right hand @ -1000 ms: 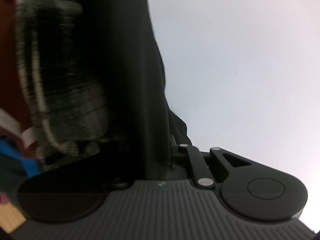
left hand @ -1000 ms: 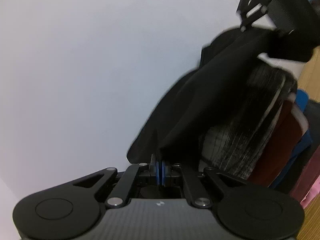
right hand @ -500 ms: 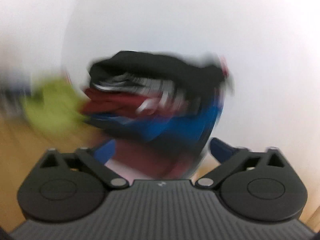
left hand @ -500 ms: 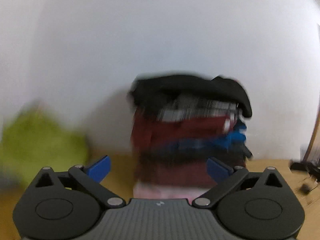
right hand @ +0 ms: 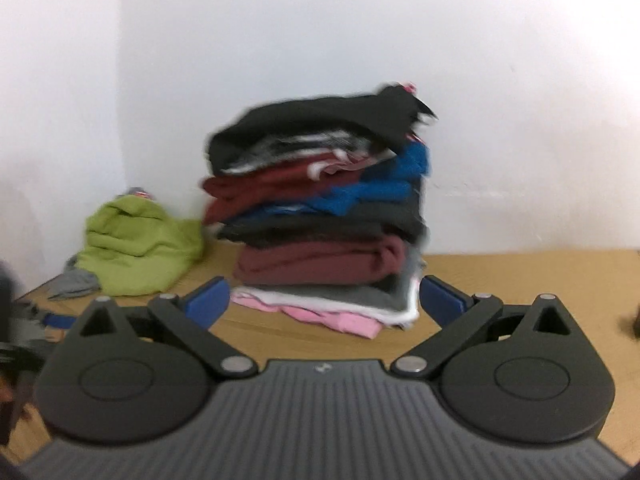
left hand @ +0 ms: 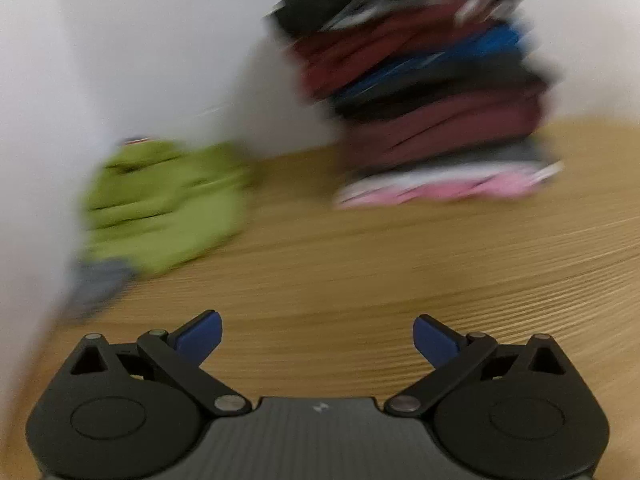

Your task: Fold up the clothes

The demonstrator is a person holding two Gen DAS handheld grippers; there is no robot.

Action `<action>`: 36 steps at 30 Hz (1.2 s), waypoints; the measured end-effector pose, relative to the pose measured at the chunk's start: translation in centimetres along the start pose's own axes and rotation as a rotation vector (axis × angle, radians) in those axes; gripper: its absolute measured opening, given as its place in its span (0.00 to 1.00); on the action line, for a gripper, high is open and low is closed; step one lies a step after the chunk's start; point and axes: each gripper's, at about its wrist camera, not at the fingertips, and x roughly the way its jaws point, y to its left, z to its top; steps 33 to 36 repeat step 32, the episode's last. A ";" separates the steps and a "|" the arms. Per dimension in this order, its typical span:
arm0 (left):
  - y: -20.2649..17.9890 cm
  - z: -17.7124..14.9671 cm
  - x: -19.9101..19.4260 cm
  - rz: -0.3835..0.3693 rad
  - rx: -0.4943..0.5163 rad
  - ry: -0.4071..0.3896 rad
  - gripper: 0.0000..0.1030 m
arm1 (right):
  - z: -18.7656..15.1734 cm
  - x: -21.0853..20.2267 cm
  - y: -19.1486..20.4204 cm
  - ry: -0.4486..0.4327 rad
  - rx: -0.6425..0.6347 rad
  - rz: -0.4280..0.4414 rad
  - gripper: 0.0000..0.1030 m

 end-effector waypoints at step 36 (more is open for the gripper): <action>-1.3 5.8 -14.2 -0.239 -0.172 -0.238 1.00 | 4.4 -7.5 1.6 0.074 0.083 -0.264 1.00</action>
